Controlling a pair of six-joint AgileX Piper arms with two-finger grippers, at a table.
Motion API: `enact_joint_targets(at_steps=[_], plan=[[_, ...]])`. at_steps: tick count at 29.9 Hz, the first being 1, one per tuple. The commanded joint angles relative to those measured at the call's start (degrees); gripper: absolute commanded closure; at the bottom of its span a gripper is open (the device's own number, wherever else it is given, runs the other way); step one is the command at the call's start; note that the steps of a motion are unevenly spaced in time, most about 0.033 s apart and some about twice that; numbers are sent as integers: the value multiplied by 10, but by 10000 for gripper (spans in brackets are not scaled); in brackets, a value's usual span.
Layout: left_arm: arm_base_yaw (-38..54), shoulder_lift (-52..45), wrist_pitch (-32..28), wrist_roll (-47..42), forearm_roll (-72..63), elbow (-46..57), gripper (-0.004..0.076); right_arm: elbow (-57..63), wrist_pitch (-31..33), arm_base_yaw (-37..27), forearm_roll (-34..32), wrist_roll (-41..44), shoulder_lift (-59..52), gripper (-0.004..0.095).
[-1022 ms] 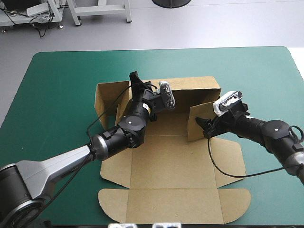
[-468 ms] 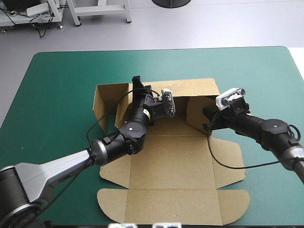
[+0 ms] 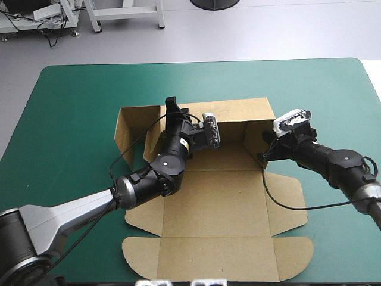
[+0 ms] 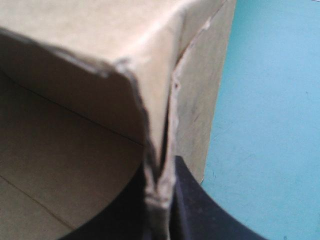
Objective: Fold the box
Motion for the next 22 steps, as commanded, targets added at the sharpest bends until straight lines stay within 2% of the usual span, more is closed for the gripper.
enact_joint_targets(at_steps=[1,4,9,11,22], plan=[[-9,-18,-37,-19,-41,-5,716,-16,79,6,23,-10,-17,925],[-14,-25,-35,-19,-41,-5,617,-16,79,6,23,-10,-17,925],[-37,-44,-3,-18,-45,-6,274,-16,75,6,23,-10,-17,925],[-45,-54,3,-18,-42,-6,204,-16,75,6,23,-10,-17,925],[-163,-143,50,-3,-60,-6,188,-16,47,6,11,4,-17,925]])
